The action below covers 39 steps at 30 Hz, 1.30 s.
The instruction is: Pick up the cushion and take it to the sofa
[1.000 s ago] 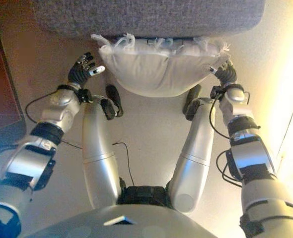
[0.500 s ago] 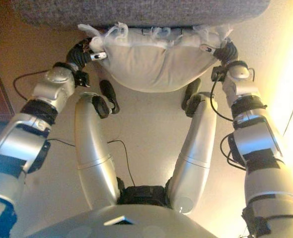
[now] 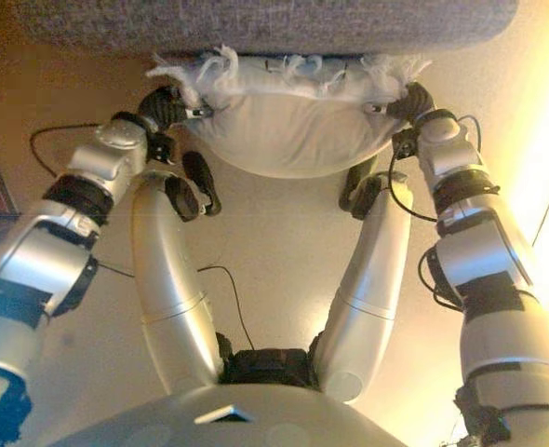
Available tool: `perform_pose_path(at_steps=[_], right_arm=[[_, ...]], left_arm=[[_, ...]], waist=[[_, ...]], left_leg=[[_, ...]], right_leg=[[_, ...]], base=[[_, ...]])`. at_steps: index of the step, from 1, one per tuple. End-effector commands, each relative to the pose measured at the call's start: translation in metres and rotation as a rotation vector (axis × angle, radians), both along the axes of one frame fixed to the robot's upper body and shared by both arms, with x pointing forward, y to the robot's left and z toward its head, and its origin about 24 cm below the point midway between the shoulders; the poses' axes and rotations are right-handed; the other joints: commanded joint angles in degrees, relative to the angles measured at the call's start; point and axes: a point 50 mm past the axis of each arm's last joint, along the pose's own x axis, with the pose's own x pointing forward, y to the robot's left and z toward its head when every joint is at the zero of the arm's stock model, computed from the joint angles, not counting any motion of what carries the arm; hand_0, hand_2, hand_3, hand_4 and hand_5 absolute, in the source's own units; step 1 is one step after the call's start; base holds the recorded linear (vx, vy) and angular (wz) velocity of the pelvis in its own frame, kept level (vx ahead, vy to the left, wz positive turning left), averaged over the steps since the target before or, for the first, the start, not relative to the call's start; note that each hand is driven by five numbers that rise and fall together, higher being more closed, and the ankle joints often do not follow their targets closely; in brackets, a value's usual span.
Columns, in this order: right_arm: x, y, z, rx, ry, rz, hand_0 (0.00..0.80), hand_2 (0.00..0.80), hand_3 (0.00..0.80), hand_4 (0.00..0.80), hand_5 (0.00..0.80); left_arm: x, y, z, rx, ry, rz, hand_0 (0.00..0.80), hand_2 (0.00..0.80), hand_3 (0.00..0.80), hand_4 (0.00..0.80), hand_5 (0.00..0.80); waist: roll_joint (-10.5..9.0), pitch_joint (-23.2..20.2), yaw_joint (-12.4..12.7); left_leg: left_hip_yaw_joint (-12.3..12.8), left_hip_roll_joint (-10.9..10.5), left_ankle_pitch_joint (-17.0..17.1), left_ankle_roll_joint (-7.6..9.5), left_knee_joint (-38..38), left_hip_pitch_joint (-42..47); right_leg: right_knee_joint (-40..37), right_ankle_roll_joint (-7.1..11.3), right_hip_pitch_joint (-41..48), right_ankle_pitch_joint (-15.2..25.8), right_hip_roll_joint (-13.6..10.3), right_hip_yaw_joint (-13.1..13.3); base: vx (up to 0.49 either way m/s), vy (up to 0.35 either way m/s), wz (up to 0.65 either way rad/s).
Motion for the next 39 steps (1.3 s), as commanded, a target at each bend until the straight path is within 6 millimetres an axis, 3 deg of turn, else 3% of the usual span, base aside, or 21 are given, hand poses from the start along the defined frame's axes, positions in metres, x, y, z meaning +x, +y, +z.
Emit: perform_pose_path(at_steps=[1,11,17,23,27,28,29,35,39], right_arm=[[-0.004,0.001,-0.017,-0.044,0.078,0.004,0.8,0.8,0.8,0.8,0.8],[-0.014,-0.011,-0.038,-0.053,0.111,-0.127,0.8,0.8,0.8,0.8,0.8],[-0.021,-0.006,-0.055,-0.069,0.081,-0.125,0.8,0.8,0.8,0.8,0.8],[-0.021,0.011,-0.055,-0.037,0.007,-0.077,0.8,0.8,0.8,0.8,0.8],[-0.02,0.02,-0.054,0.023,-0.011,-0.038,0.8,0.8,0.8,0.8,0.8],[-0.02,0.021,-0.056,0.039,-0.008,-0.031,0.8,0.8,0.8,0.8,0.8],[-0.021,0.023,-0.058,0.057,-0.008,-0.026,0.8,0.8,0.8,0.8,0.8],[-0.032,0.037,-0.074,0.151,0.009,-0.005,0.8,0.8,0.8,0.8,0.8],[-0.03,0.044,-0.061,0.253,-0.036,0.026,0.8,0.8,0.8,0.8,0.8]], left_arm=[[0.001,-0.009,-0.004,0.039,-0.011,-0.014,0.8,0.8,0.8,0.8,0.8],[-0.005,-0.006,-0.014,0.0,-0.014,0.009,0.8,0.8,0.8,0.8,0.8],[-0.013,-0.009,-0.028,-0.085,-0.036,0.014,0.8,0.8,0.8,0.8,0.8],[-0.021,-0.014,-0.029,-0.183,-0.127,0.044,0.8,0.8,0.8,0.8,0.8],[-0.022,-0.017,-0.028,-0.22,-0.162,0.053,0.8,0.8,0.8,0.8,0.8],[-0.023,-0.016,-0.03,-0.228,-0.161,0.058,0.8,0.8,0.8,0.8,0.8],[-0.024,-0.017,-0.031,-0.235,-0.16,0.062,0.8,0.8,0.8,0.8,0.8],[-0.032,-0.013,-0.042,-0.252,-0.133,0.049,0.8,0.8,0.8,0.8,0.8],[-0.032,-0.016,-0.031,-0.309,-0.175,0.047,0.8,0.8,0.8,0.8,0.8]], waist=[[0.23,-0.56,0.4],[0.17,-0.56,0.58],[-0.14,-0.64,0.7],[-0.62,-3.77,1.45],[-0.65,-6.0,1.98],[-0.67,-6.32,1.99],[-0.84,-6.77,1.98],[-1.83,-9.59,3.09],[-2.09,-10.28,3.61]], left_leg=[[-0.4,2.16,-2.26,-0.55,-0.74,1.92],[-0.85,2.47,-1.81,-0.99,-0.45,4.3],[-0.56,2.92,0.74,-2.13,-5.22,10.72],[0.37,3.01,5.29,-4.25,-18.59,19.73],[2.54,3.19,9.22,-5.12,-30.17,27.62],[2.94,3.1,9.66,-5.2,-31.79,28.98],[3.83,2.54,12.59,-4.6,-35.6,30.78],[6.5,-0.42,13.88,-4.27,-45.59,42.07],[7.61,-1.22,15.07,-4.06,-50.18,46.26]], right_leg=[[-1.7,0.56,2.69,0.18,-2.24,2.2],[-1.08,0.8,5.2,0.38,-1.65,2.32],[-4.84,1.23,11.61,2.14,-0.48,1.46],[-15.78,3.17,19.99,6.67,0.46,-0.9],[-27.17,4.26,28.6,9.62,-0.04,-3.11],[-29.2,4.3,30.07,10.2,-0.24,-3.37],[-33.38,3.92,31.97,13.14,-0.73,-4.26],[-44.99,4.31,43.38,16.27,-3.38,-9.1],[-49.61,4.65,47.86,17.62,-4.16,-11.48]], base=[[0.035,-0.018,0.01],[0.013,-0.003,0.02],[0.043,0.03,0.0],[-0.01,0.051,-0.06],[0.014,0.066,-0.09],[0.006,0.077,0.05],[0.037,0.059,0.07],[0.17,0.024,0.18],[0.051,0.022,0.12]])
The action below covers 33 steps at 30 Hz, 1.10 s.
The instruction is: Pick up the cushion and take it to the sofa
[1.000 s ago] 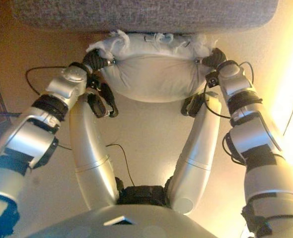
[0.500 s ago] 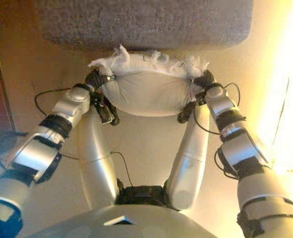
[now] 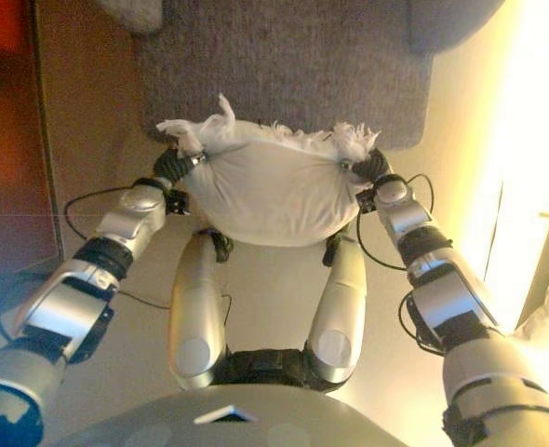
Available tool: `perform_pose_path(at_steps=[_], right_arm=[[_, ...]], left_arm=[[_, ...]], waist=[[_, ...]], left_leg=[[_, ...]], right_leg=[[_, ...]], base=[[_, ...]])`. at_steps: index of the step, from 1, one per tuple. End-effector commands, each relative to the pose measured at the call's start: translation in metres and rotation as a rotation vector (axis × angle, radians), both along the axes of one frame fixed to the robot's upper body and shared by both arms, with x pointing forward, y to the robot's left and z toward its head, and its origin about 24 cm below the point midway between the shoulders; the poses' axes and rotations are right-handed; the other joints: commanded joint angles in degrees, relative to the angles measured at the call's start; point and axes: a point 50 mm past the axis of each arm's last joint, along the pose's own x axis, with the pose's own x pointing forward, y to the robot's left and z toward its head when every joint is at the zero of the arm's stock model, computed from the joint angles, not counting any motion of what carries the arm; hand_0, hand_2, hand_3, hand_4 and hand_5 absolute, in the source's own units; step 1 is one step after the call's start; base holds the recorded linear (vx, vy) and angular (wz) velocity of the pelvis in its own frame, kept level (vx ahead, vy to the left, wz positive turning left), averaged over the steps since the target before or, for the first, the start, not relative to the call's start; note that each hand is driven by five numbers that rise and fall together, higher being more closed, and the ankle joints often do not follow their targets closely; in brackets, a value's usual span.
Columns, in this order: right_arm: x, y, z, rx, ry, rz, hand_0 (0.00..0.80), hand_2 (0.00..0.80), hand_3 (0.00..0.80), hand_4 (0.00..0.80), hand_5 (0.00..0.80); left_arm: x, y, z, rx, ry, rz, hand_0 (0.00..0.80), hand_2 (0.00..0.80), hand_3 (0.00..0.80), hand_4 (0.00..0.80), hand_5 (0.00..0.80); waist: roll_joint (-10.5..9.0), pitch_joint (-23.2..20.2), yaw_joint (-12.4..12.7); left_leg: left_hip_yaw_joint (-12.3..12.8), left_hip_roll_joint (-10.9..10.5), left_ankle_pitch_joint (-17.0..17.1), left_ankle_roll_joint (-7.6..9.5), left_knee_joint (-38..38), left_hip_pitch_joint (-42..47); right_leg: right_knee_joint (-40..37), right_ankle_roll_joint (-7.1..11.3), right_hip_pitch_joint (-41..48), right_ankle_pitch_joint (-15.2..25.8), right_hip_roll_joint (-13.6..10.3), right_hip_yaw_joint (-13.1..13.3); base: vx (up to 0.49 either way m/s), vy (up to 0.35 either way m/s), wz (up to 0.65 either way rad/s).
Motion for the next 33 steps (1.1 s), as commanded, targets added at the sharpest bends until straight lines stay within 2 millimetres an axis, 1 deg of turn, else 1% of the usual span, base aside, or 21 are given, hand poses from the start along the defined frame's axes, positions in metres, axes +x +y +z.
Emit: perform_pose_path(at_steps=[1,4,6,9,13,16,19,21,23,25,27,29,30,32,33], right_arm=[[0.008,0.012,0.028,0.203,-0.142,0.012,0.8,0.8,0.8,0.8,0.8],[0.004,0.027,0.046,0.303,-0.253,0.046,0.8,0.8,0.8,0.8,0.8],[-0.007,0.031,0.046,0.36,-0.338,0.043,0.8,0.8,0.8,0.8,0.8],[-0.023,0.028,0.038,0.39,-0.407,0.001,0.8,0.8,0.8,0.8,0.8],[-0.041,0.022,0.021,0.383,-0.379,-0.031,0.8,0.8,0.8,0.8,0.8],[-0.049,0.026,0.011,0.391,-0.323,-0.038,0.8,0.8,0.8,0.8,0.8],[-0.052,0.031,0.008,0.443,-0.298,-0.028,0.8,0.8,0.8,0.8,0.8],[-0.05,0.032,0.008,0.436,-0.292,-0.025,0.8,0.8,0.8,0.8,0.8],[-0.048,0.032,0.01,0.435,-0.285,-0.023,0.8,0.8,0.8,0.8,0.8],[-0.048,0.032,0.012,0.452,-0.276,-0.018,0.8,0.8,0.8,0.8,0.8],[-0.049,0.032,0.012,0.457,-0.273,-0.004,0.8,0.8,0.8,0.8,0.8],[-0.049,0.034,0.01,0.467,-0.252,0.0,0.8,0.8,0.8,0.8,0.8],[-0.05,0.035,0.009,0.471,-0.244,-0.005,0.8,0.8,0.8,0.8,0.8],[-0.051,0.036,0.007,0.485,-0.238,-0.02,0.8,0.8,0.8,0.8,0.8],[-0.052,0.035,0.004,0.499,-0.232,-0.037,0.8,0.8,0.8,0.8,0.8]], left_arm=[[0.013,-0.033,0.046,-0.158,-0.222,-0.083,0.8,0.8,0.8,0.8,0.8],[0.01,-0.034,0.06,-0.226,-0.283,-0.093,0.8,0.8,0.8,0.8,0.8],[0.002,-0.036,0.061,-0.274,-0.314,-0.099,0.8,0.8,0.8,0.8,0.8],[-0.014,-0.04,0.05,-0.305,-0.332,-0.096,0.8,0.8,0.8,0.8,0.8],[-0.03,-0.035,0.034,-0.317,-0.305,-0.075,0.8,0.8,0.8,0.8,0.8],[-0.036,-0.035,0.025,-0.309,-0.263,-0.07,0.8,0.8,0.8,0.8,0.8],[-0.038,-0.034,0.018,-0.282,-0.231,-0.051,0.8,0.8,0.8,0.8,0.8],[-0.038,-0.033,0.016,-0.274,-0.227,-0.045,0.8,0.8,0.8,0.8,0.8],[-0.037,-0.029,0.019,-0.284,-0.228,-0.04,0.8,0.8,0.8,0.8,0.8],[-0.037,-0.026,0.021,-0.287,-0.238,-0.033,0.8,0.8,0.8,0.8,0.8],[-0.039,-0.022,0.024,-0.302,-0.254,-0.019,0.8,0.8,0.8,0.8,0.8],[-0.042,-0.017,0.023,-0.329,-0.264,0.016,0.8,0.8,0.8,0.8,0.8],[-0.044,-0.014,0.022,-0.338,-0.268,0.025,0.8,0.8,0.8,0.8,0.8],[-0.046,-0.013,0.022,-0.338,-0.271,0.023,0.8,0.8,0.8,0.8,0.8],[-0.044,-0.016,0.021,-0.335,-0.263,0.013,0.8,0.8,0.8,0.8,0.8]], waist=[[0.7,-8.62,2.63],[0.17,-9.77,2.47],[-0.31,-11.36,2.31],[-0.55,-13.96,2.33],[0.08,-18.91,2.45],[0.23,-22.72,2.35],[-0.04,-24.87,1.69],[0.0,-25.74,1.73],[0.16,-26.5,1.72],[0.34,-26.84,1.78],[0.47,-27.14,1.97],[0.63,-27.26,2.48],[0.69,-27.26,2.67],[0.71,-27.22,2.82],[0.63,-27.25,2.43]], left_leg=[[-0.47,1.32,6.37,-3.91,-9.73,1.77],[0.39,0.83,7.16,-3.55,-13.33,5.5],[1.13,0.34,7.36,-3.16,-16.09,9.54],[1.95,-0.23,7.51,-2.6,-19.54,15.65],[3.15,-0.58,7.26,-1.91,-23.74,24.79],[4.92,-0.29,7.14,-1.69,-25.92,30.65],[6.86,0.48,6.23,-2.03,-25.99,35.15],[6.69,0.44,6.3,-2.07,-27.74,37.49],[6.2,0.2,6.6,-1.94,-29.52,39.26],[4.52,-0.23,6.61,-1.89,-30.34,40.07],[2.31,-1.05,6.07,-1.67,-30.31,40.4],[-1.01,-2.81,5.11,-1.11,-30.45,40.54],[-1.94,-3.5,4.74,-0.82,-30.65,40.7],[-2.28,-4.03,4.37,-0.49,-30.79,40.85],[-0.78,-3.89,4.29,-0.4,-30.38,40.9]], right_leg=[[-5.79,2.05,0.18,6.53,-3.63,0.13],[-9.35,2.42,3.85,7.25,-3.03,-1.08],[-12.31,2.8,7.83,7.62,-2.49,-2.1],[-15.71,3.14,13.41,8.15,-2.08,-3.02],[-19.12,3.0,21.88,7.71,-1.23,-3.82],[-21.5,2.99,27.47,7.66,-0.86,-4.67],[-23.54,2.94,31.7,7.67,0.12,-5.44],[-24.64,3.23,33.38,7.56,0.64,-5.85],[-25.58,3.29,34.67,7.2,1.56,-5.54],[-25.92,3.03,35.2,6.94,2.37,-4.69],[-25.78,2.69,35.37,6.33,3.18,-3.3],[-25.16,2.33,35.24,6.09,3.33,-1.5],[-24.77,2.23,35.16,5.92,3.26,-0.76],[-23.86,2.17,34.98,6.0,2.91,0.05],[-23.28,2.19,35.08,6.17,2.31,-0.18]], base=[[0.0,0.0,0.0],[0.017,0.01,0.0],[0.122,0.03,-0.02],[0.169,0.036,-0.01],[0.28,0.049,-0.08],[0.328,-0.018,-0.04],[0.23,-0.07,0.02],[0.121,-0.049,0.03],[0.081,-0.023,-0.05],[0.041,0.006,-0.13],[0.044,0.034,-0.21],[0.062,0.069,-0.29],[0.053,0.083,-0.33],[0.036,0.097,-0.35],[0.029,0.102,-0.23]])
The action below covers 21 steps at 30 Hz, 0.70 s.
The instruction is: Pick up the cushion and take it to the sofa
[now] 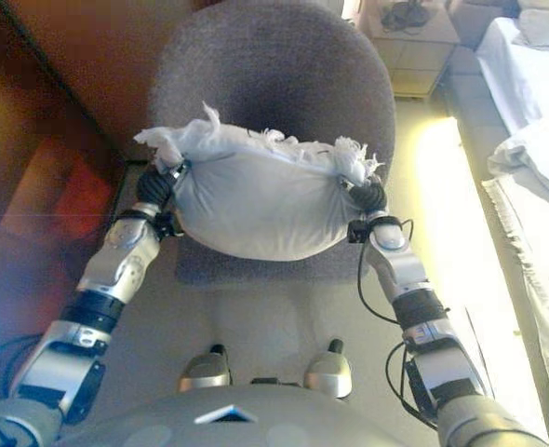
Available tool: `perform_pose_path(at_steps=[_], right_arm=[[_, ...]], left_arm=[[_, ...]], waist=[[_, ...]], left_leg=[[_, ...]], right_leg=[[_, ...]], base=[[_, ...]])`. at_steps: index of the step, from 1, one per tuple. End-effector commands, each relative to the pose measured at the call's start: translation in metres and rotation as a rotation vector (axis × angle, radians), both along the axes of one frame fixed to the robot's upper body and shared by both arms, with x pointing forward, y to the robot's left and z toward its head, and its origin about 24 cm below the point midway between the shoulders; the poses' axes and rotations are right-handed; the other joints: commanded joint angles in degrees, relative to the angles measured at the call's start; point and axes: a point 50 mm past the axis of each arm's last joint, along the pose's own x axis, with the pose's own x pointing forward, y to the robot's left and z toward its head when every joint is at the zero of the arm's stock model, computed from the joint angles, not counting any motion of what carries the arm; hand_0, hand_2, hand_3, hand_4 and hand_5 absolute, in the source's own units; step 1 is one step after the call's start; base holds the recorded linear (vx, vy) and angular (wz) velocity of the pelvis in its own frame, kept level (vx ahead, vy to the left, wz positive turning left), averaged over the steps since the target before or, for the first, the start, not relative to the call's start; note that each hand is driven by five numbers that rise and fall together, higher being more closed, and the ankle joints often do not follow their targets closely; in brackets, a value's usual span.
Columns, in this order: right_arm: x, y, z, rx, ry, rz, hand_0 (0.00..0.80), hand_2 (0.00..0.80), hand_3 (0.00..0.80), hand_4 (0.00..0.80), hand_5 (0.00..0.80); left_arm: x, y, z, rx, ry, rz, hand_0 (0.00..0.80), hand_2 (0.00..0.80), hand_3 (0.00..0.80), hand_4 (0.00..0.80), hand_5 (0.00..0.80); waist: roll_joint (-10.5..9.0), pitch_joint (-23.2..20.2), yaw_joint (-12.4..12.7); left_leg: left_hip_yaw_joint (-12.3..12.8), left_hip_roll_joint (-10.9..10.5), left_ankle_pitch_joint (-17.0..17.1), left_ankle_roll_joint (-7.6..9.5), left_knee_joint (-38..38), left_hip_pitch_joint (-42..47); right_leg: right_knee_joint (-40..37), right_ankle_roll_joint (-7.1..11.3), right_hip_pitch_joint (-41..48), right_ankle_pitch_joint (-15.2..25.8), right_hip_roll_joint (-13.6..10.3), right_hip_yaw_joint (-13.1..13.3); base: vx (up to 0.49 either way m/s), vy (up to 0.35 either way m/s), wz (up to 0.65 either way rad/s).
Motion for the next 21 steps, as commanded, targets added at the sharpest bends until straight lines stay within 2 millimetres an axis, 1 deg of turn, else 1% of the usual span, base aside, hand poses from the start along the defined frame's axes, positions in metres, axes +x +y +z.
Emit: perform_pose_path(at_steps=[1,3,6,9,10,11,12,13,14,15,16,18,19,20,21], right_arm=[[0.011,0.016,0.035,0.133,-0.171,0.03,0.8,0.8,0.8,0.8,0.8],[0.014,0.019,0.034,0.139,-0.167,0.028,0.8,0.8,0.8,0.8,0.8],[0.02,0.028,0.036,0.139,-0.152,0.05,0.8,0.8,0.8,0.8,0.8],[0.021,0.035,0.034,0.132,-0.153,0.059,0.8,0.8,0.8,0.8,0.8],[0.021,0.036,0.033,0.129,-0.155,0.054,0.8,0.8,0.8,0.8,0.8],[0.022,0.037,0.034,0.127,-0.157,0.047,0.8,0.8,0.8,0.8,0.8],[0.023,0.038,0.035,0.13,-0.156,0.046,0.8,0.8,0.8,0.8,0.8],[0.023,0.04,0.035,0.13,-0.156,0.05,0.8,0.8,0.8,0.8,0.8],[0.024,0.04,0.036,0.126,-0.155,0.054,0.8,0.8,0.8,0.8,0.8],[0.024,0.039,0.035,0.12,-0.149,0.059,0.8,0.8,0.8,0.8,0.8],[0.024,0.038,0.033,0.113,-0.141,0.064,0.8,0.8,0.8,0.8,0.8],[0.024,0.036,0.033,0.114,-0.135,0.077,0.8,0.8,0.8,0.8,0.8],[0.023,0.036,0.033,0.12,-0.133,0.088,0.8,0.8,0.8,0.8,0.8],[0.023,0.035,0.033,0.122,-0.131,0.093,0.8,0.8,0.8,0.8,0.8],[0.023,0.035,0.032,0.124,-0.126,0.096,0.8,0.8,0.8,0.8,0.8]], left_arm=[[0.017,-0.025,0.038,-0.085,-0.182,-0.064,0.8,0.8,0.8,0.8,0.8],[0.022,-0.027,0.038,-0.072,-0.171,-0.065,0.8,0.8,0.8,0.8,0.8],[0.028,-0.026,0.04,-0.049,-0.161,-0.053,0.8,0.8,0.8,0.8,0.8],[0.033,-0.025,0.045,-0.032,-0.16,-0.055,0.8,0.8,0.8,0.8,0.8],[0.035,-0.025,0.045,-0.027,-0.16,-0.062,0.8,0.8,0.8,0.8,0.8],[0.035,-0.024,0.045,-0.023,-0.162,-0.07,0.8,0.8,0.8,0.8,0.8],[0.035,-0.024,0.044,-0.017,-0.161,-0.071,0.8,0.8,0.8,0.8,0.8],[0.035,-0.023,0.043,-0.016,-0.16,-0.068,0.8,0.8,0.8,0.8,0.8],[0.036,-0.023,0.042,-0.023,-0.159,-0.065,0.8,0.8,0.8,0.8,0.8],[0.036,-0.024,0.04,-0.032,-0.157,-0.063,0.8,0.8,0.8,0.8,0.8],[0.036,-0.023,0.04,-0.044,-0.154,-0.058,0.8,0.8,0.8,0.8,0.8],[0.035,-0.023,0.039,-0.078,-0.142,-0.039,0.8,0.8,0.8,0.8,0.8],[0.034,-0.023,0.038,-0.107,-0.138,-0.022,0.8,0.8,0.8,0.8,0.8],[0.034,-0.024,0.037,-0.121,-0.138,-0.015,0.8,0.8,0.8,0.8,0.8],[0.033,-0.025,0.036,-0.131,-0.136,-0.014,0.8,0.8,0.8,0.8,0.8]], waist=[[1.54,-4.89,1.55],[1.13,-5.02,1.21],[1.04,-5.14,0.69],[1.31,-4.48,0.79],[1.58,-4.12,0.81],[1.89,-3.7,0.75],[2.24,-3.25,0.47],[2.29,-2.86,-0.03],[1.97,-2.58,-0.57],[1.46,-2.47,-0.96],[0.91,-2.4,-1.29],[-0.46,-2.03,-2.46],[-1.35,-1.96,-3.24],[-1.66,-1.79,-3.92],[-2.03,-1.77,-4.75]], left_leg=[[-0.51,-1.23,-0.88,3.52,1.35,-0.76],[0.11,-2.32,-1.22,4.05,1.13,-0.61],[0.83,-3.86,-1.67,5.05,1.54,-0.72],[1.76,-5.27,-2.72,6.51,2.9,-1.05],[1.86,-5.37,-2.92,6.92,3.35,-0.98],[1.63,-5.5,-3.26,7.22,3.9,-0.91],[1.49,-5.37,-3.56,7.5,4.49,-0.64],[1.38,-5.38,-3.98,7.7,4.87,-0.12],[1.37,-5.74,-4.39,7.88,5.11,0.58],[1.27,-6.35,-4.9,7.8,5.3,1.38],[1.16,-6.91,-5.34,7.6,5.25,2.22],[0.59,-8.02,-7.26,7.42,5.18,4.46],[-0.09,-8.77,-8.48,7.57,5.32,5.45],[-0.74,-9.03,-9.85,7.75,5.69,6.37],[-1.52,-9.49,-10.94,8.01,5.68,7.5]], right_leg=[[7.04,1.93,-1.56,-0.7,-3.09,1.49],[8.26,2.31,-1.73,1.29,-4.57,1.87],[11.07,2.38,-2.51,3.1,-5.8,3.77],[17.8,2.16,-4.71,5.94,-7.88,4.23],[20.25,1.78,-5.62,6.48,-8.11,4.57],[23.26,1.42,-6.97,7.29,-7.8,5.37],[26.34,1.02,-8.42,7.72,-6.85,6.67],[27.86,0.8,-9.73,7.9,-5.39,8.04],[27.4,0.61,-10.43,7.48,-3.64,8.75],[25.65,0.52,-10.61,7.17,-2.45,8.5],[23.24,0.6,-10.68,7.08,-1.63,8.12],[16.17,1.01,-11.62,7.03,0.26,7.82],[11.6,1.21,-12.59,6.69,1.53,8.29],[8.09,1.4,-12.94,6.62,2.8,8.42],[5.13,1.67,-13.99,7.64,3.85,9.16]], base=[[0.034,0.1,-0.07],[0.04,0.104,0.06],[0.018,0.131,0.01],[0.005,0.151,-0.02],[0.045,0.16,-0.01],[0.097,0.163,0.0],[0.148,0.143,0.03],[0.204,0.105,0.05],[0.26,0.055,0.05],[0.322,0.01,0.02],[0.366,-0.04,0.03],[0.444,-0.096,0.05],[0.519,-0.094,0.15],[0.517,-0.06,0.29],[0.531,-0.024,0.59]])
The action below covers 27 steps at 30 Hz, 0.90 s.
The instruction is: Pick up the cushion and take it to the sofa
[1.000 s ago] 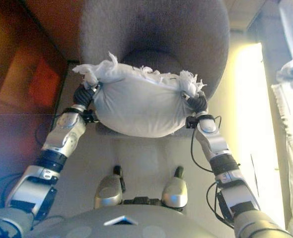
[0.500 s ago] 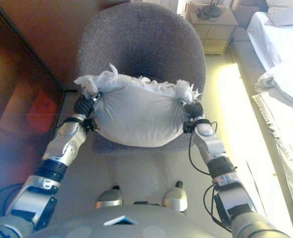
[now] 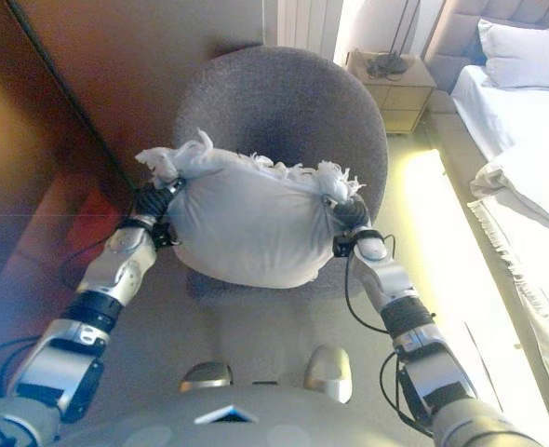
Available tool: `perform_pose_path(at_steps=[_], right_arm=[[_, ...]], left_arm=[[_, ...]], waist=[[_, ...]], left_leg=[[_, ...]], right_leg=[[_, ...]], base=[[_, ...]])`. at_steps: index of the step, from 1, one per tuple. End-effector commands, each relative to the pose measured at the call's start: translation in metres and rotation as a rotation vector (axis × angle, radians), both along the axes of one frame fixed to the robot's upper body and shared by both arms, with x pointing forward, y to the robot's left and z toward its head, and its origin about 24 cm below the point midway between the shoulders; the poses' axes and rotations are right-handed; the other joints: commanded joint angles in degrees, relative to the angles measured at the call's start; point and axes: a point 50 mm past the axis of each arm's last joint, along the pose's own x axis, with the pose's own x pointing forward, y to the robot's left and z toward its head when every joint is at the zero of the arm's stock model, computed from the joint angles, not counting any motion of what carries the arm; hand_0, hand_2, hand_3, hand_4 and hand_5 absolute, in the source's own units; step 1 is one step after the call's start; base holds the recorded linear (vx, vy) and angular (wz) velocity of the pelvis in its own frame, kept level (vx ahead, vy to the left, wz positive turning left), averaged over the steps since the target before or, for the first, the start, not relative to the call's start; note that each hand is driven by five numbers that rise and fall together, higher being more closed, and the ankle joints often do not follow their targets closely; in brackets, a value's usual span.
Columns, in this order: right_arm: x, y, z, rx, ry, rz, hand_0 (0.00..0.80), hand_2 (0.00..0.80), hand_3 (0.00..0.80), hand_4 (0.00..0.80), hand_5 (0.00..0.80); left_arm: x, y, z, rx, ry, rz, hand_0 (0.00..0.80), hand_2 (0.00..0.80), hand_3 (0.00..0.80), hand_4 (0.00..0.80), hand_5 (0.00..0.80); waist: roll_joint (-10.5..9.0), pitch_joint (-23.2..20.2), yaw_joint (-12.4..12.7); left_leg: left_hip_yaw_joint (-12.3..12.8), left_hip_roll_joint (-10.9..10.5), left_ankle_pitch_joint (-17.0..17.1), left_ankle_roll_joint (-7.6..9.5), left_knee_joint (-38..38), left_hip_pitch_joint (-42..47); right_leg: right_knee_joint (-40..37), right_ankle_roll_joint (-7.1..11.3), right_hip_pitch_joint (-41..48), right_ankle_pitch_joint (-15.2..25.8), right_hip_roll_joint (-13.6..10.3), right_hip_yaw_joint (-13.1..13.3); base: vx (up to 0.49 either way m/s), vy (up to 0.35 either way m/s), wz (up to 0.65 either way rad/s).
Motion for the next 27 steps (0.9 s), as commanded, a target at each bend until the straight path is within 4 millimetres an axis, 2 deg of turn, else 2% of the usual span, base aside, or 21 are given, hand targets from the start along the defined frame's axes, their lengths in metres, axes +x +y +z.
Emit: perform_pose_path(at_steps=[1,2,3,5,6,7,8,10,11,12,14,15,18,19,20,22,25,27], right_arm=[[0.032,0.019,0.053,0.102,-0.217,0.053,0.8,0.8,0.8,0.8,0.8],[0.031,0.02,0.052,0.108,-0.212,0.052,0.8,0.8,0.8,0.8,0.8],[0.03,0.019,0.05,0.113,-0.208,0.052,0.8,0.8,0.8,0.8,0.8],[0.029,0.018,0.05,0.12,-0.206,0.063,0.8,0.8,0.8,0.8,0.8],[0.029,0.018,0.05,0.123,-0.204,0.069,0.8,0.8,0.8,0.8,0.8],[0.03,0.02,0.05,0.119,-0.192,0.081,0.8,0.8,0.8,0.8,0.8],[0.031,0.023,0.049,0.107,-0.179,0.092,0.8,0.8,0.8,0.8,0.8],[0.03,0.027,0.05,0.08,-0.177,0.131,0.8,0.8,0.8,0.8,0.8],[0.03,0.028,0.052,0.06,-0.186,0.146,0.8,0.8,0.8,0.8,0.8],[0.031,0.028,0.054,0.048,-0.196,0.153,0.8,0.8,0.8,0.8,0.8],[0.03,0.027,0.055,0.051,-0.203,0.155,0.8,0.8,0.8,0.8,0.8],[0.028,0.025,0.053,0.055,-0.209,0.148,0.8,0.8,0.8,0.8,0.8],[0.031,0.02,0.054,0.056,-0.221,0.122,0.8,0.8,0.8,0.8,0.8],[0.034,0.017,0.056,0.056,-0.214,0.104,0.8,0.8,0.8,0.8,0.8],[0.036,0.015,0.056,0.068,-0.2,0.091,0.8,0.8,0.8,0.8,0.8],[0.038,0.011,0.053,0.113,-0.166,0.039,0.8,0.8,0.8,0.8,0.8],[0.031,0.014,0.044,0.212,-0.139,0.011,0.8,0.8,0.8,0.8,0.8],[0.027,0.016,0.038,0.247,-0.131,-0.005,0.8,0.8,0.8,0.8,0.8]], left_arm=[[0.028,-0.038,0.053,-0.142,-0.25,-0.08,0.8,0.8,0.8,0.8,0.8],[0.027,-0.04,0.051,-0.145,-0.248,-0.083,0.8,0.8,0.8,0.8,0.8],[0.025,-0.04,0.049,-0.144,-0.245,-0.085,0.8,0.8,0.8,0.8,0.8],[0.022,-0.042,0.046,-0.117,-0.244,-0.09,0.8,0.8,0.8,0.8,0.8],[0.021,-0.042,0.045,-0.11,-0.243,-0.09,0.8,0.8,0.8,0.8,0.8],[0.021,-0.042,0.043,-0.117,-0.233,-0.082,0.8,0.8,0.8,0.8,0.8],[0.02,-0.039,0.041,-0.134,-0.219,-0.063,0.8,0.8,0.8,0.8,0.8],[0.019,-0.034,0.04,-0.144,-0.213,-0.033,0.8,0.8,0.8,0.8,0.8],[0.019,-0.032,0.042,-0.147,-0.216,-0.018,0.8,0.8,0.8,0.8,0.8],[0.019,-0.03,0.043,-0.158,-0.22,-0.001,0.8,0.8,0.8,0.8,0.8],[0.018,-0.027,0.044,-0.167,-0.226,0.009,0.8,0.8,0.8,0.8,0.8],[0.016,-0.028,0.044,-0.173,-0.232,0.007,0.8,0.8,0.8,0.8,0.8],[0.019,-0.037,0.047,-0.157,-0.244,-0.029,0.8,0.8,0.8,0.8,0.8],[0.021,-0.037,0.048,-0.156,-0.243,-0.042,0.8,0.8,0.8,0.8,0.8],[0.023,-0.037,0.049,-0.159,-0.242,-0.047,0.8,0.8,0.8,0.8,0.8],[0.026,-0.039,0.05,-0.159,-0.238,-0.061,0.8,0.8,0.8,0.8,0.8],[0.025,-0.046,0.046,-0.17,-0.222,-0.084,0.8,0.8,0.8,0.8,0.8],[0.024,-0.048,0.043,-0.194,-0.214,-0.092,0.8,0.8,0.8,0.8,0.8]], waist=[[-1.79,0.21,-3.64],[-1.74,0.22,-4.42],[-1.69,0.25,-4.86],[-1.86,-0.6,-5.19],[-1.72,-1.13,-5.42],[-1.3,-1.89,-5.82],[-0.73,-2.75,-6.19],[0.22,-4.38,-6.93],[-0.02,-4.68,-6.89],[-1.1,-4.75,-6.59],[-1.57,-4.78,-6.24],[-2.26,-4.3,-5.44],[-2.48,-3.07,-3.6],[-1.89,-2.89,-2.85],[-1.54,-2.53,-2.3],[-0.65,-2.11,-0.68],[-0.16,-1.84,0.62],[-0.04,-2.21,0.72]], left_leg=[[-0.41,-7.9,-9.51,3.88,1.81,8.73],[-1.25,-7.92,-10.58,4.21,1.82,9.96],[-1.69,-7.71,-11.56,4.58,2.22,10.8],[-2.41,-7.44,-11.41,4.84,3.06,11.23],[-1.83,-6.76,-10.71,4.45,3.46,11.46],[-1.21,-5.41,-9.38,3.48,4.6,12.04],[-0.76,-3.97,-6.53,2.15,6.0,12.84],[1.18,-0.55,4.75,-2.15,13.82,11.76],[1.86,-0.12,7.64,-3.14,18.94,9.57],[2.43,-0.52,9.22,-3.32,27.27,6.57],[2.83,-0.1,9.59,-3.26,32.42,3.05],[3.31,0.93,8.54,-2.5,35.61,-0.98],[3.31,2.04,7.26,-0.69,28.95,-6.38],[3.55,2.42,7.5,-0.38,21.14,-7.02],[3.67,2.46,7.8,-0.36,16.4,-6.98],[3.82,3.0,9.02,-1.19,5.13,-8.79],[5.33,3.63,11.3,-2.22,-0.85,-11.26],[5.9,3.66,10.28,-1.72,-0.76,-11.55]], right_leg=[[-9.85,3.79,-5.58,14.63,0.19,2.95],[-12.32,3.95,-6.78,15.46,1.37,3.12],[-11.26,3.67,-7.45,15.51,2.15,3.77],[-10.22,2.79,-6.92,14.52,3.06,4.25],[-8.86,2.34,-6.7,13.86,3.28,4.28],[-7.19,1.68,-6.66,12.56,3.83,4.54],[-6.22,0.9,-6.44,11.51,4.28,4.19],[-6.24,-1.54,-4.73,9.21,5.94,3.66],[-6.74,-2.66,-3.47,8.63,6.19,3.77],[-6.51,-3.89,-2.16,7.82,5.65,3.79],[-6.06,-4.84,-1.08,6.95,5.53,3.57],[-5.63,-5.64,1.11,5.59,5.43,3.73],[-5.82,-5.49,4.89,3.25,6.39,5.01],[-6.0,-4.89,6.1,2.18,6.82,4.94],[-6.07,-4.46,7.08,1.42,6.95,4.92],[-6.76,-3.11,9.91,-0.27,6.68,4.62],[-7.72,-1.61,14.01,-2.2,5.52,4.43],[-7.27,-0.58,14.96,-3.54,3.95,3.93]], base=[[0.539,-0.013,0.87],[0.499,-0.016,0.89],[0.443,-0.045,0.61],[0.361,-0.074,0.33],[0.336,-0.083,0.11],[0.317,-0.083,-0.11],[0.286,-0.106,-0.19],[0.191,-0.14,-0.17],[0.216,-0.192,-0.3],[0.226,-0.171,-0.27],[0.206,-0.088,-0.19],[0.259,0.017,-0.23],[0.299,0.13,-0.19],[0.319,0.24,-0.04],[0.338,0.282,0.07],[0.314,0.263,0.1],[0.275,0.223,-0.01],[0.189,0.202,-0.07]])
